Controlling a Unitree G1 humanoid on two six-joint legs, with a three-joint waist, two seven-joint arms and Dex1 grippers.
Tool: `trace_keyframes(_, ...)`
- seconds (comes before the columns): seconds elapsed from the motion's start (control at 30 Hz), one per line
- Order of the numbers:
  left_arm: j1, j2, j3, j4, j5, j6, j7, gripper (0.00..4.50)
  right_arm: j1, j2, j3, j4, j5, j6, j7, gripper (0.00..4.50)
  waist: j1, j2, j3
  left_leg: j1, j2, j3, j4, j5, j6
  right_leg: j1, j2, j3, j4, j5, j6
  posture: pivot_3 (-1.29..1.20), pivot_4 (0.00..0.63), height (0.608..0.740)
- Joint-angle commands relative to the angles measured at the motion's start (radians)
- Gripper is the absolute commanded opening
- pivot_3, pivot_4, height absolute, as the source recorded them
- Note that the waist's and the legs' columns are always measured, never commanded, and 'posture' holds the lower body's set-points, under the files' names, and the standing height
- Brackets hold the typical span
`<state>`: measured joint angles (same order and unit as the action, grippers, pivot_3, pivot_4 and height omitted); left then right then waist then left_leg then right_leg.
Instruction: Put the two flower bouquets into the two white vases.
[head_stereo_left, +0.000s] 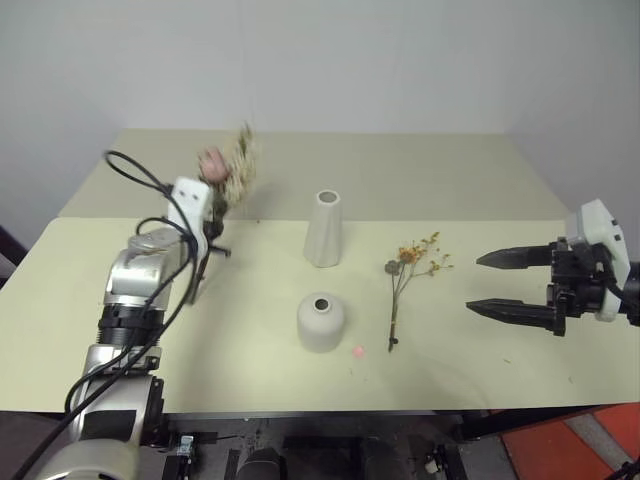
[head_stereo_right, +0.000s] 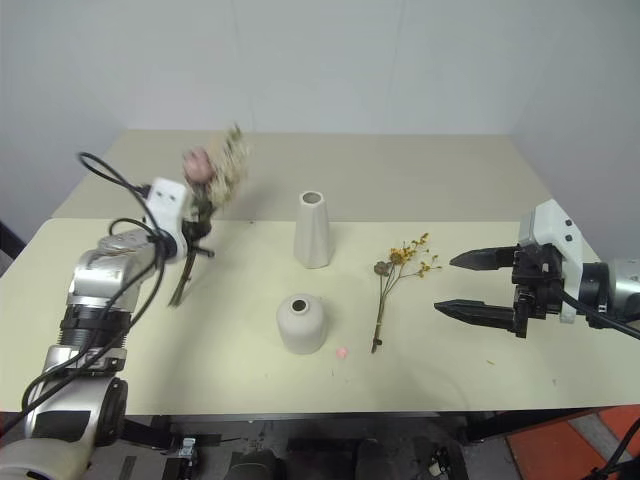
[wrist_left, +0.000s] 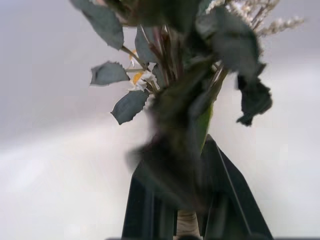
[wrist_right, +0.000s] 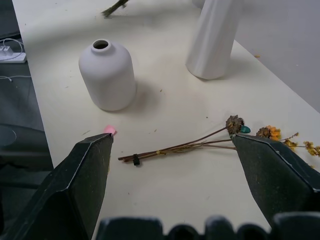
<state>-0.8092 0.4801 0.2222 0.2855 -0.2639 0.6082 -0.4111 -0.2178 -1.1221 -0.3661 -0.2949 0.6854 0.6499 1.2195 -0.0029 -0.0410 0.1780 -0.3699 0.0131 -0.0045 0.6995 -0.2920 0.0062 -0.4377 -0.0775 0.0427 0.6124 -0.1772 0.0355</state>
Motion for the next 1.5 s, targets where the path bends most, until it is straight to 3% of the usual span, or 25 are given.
trace_keyframes(0.03,-0.111,-0.013,0.111,0.0,-0.173,-0.077,-0.139,0.16,0.002,-0.004,-0.032,-0.025,0.007,-0.012,-0.006,4.5,0.005,0.0,0.0,0.0,0.0,0.0,0.0,0.0,0.0,0.0,0.0,0.0,0.0,0.0,0.0,0.0,0.15,0.74)
trace_keyframes(0.27,-0.334,-0.065,0.098,0.268,-0.272,-0.209,-0.447,0.16,0.045,0.006,-0.068,-0.043,0.018,-0.022,0.005,4.5,0.014,0.0,0.0,0.0,-0.001,0.0,0.002,0.0,0.0,0.002,0.0,-0.001,-0.001,0.0,0.001,0.0,0.15,0.74)
trace_keyframes(0.5,-0.511,-0.167,0.063,0.584,-0.213,-0.445,-0.565,0.16,0.085,0.013,-0.105,-0.072,0.024,-0.019,-0.009,4.5,0.009,-0.001,0.0,-0.001,-0.001,0.0,0.002,0.0,0.0,0.002,0.0,0.0,-0.002,0.0,0.001,0.0,0.15,0.74)
trace_keyframes(0.8,-0.645,-0.202,0.08,0.775,-0.209,-0.563,-0.64,0.16,0.128,0.021,-0.149,-0.104,0.034,-0.005,-0.023,4.5,-0.001,-0.001,0.0,-0.001,-0.001,0.0,0.003,0.0,0.001,0.002,0.001,0.0,-0.002,0.0,0.001,0.0,0.15,0.74)
trace_keyframes(1.5,-0.689,-0.291,0.108,0.907,-0.162,-0.701,-0.578,0.16,0.241,0.041,-0.253,-0.215,0.088,0.034,-0.08,4.5,0.004,-0.001,0.001,-0.002,-0.001,0.0,0.003,-0.001,0.001,0.002,0.001,0.0,-0.002,0.001,0.002,0.0,0.15,0.74)
